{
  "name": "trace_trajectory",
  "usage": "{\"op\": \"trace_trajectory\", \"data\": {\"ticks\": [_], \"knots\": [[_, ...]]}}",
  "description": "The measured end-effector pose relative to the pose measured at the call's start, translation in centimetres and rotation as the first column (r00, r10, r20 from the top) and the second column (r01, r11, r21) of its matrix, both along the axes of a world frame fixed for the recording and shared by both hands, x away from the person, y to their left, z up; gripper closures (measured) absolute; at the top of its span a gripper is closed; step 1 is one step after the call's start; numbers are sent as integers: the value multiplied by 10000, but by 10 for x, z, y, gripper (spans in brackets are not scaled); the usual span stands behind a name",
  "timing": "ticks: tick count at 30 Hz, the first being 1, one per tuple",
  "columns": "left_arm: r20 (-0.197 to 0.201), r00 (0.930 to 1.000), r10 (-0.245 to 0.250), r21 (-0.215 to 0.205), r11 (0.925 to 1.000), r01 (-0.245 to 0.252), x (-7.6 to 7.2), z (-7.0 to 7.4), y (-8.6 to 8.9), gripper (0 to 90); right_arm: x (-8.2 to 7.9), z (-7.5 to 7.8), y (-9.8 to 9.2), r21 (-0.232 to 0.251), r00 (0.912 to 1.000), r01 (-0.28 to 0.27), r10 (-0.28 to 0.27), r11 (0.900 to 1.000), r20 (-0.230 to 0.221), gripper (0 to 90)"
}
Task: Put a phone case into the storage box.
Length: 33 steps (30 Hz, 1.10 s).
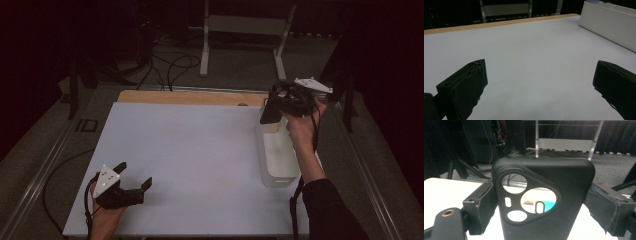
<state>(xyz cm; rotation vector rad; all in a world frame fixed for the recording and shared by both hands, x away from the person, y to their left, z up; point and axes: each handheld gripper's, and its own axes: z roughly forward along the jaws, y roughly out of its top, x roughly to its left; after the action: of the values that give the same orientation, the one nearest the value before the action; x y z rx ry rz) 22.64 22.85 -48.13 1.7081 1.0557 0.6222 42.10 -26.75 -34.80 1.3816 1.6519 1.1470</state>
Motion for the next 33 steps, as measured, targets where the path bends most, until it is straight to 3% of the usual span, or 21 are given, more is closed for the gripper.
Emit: {"op": "trace_trajectory", "data": {"ticks": [11,33], "knots": [[-1,10000,22,-19,10000,-22,0,0,0,0,9,-12,-4,-283,9984,488,-496,9984,-267,141],[-13,10000,37,-137,9999,-38,-1,0,3,0,33,-56,0,-595,9869,968,-1036,9935,-1237,137]]}}
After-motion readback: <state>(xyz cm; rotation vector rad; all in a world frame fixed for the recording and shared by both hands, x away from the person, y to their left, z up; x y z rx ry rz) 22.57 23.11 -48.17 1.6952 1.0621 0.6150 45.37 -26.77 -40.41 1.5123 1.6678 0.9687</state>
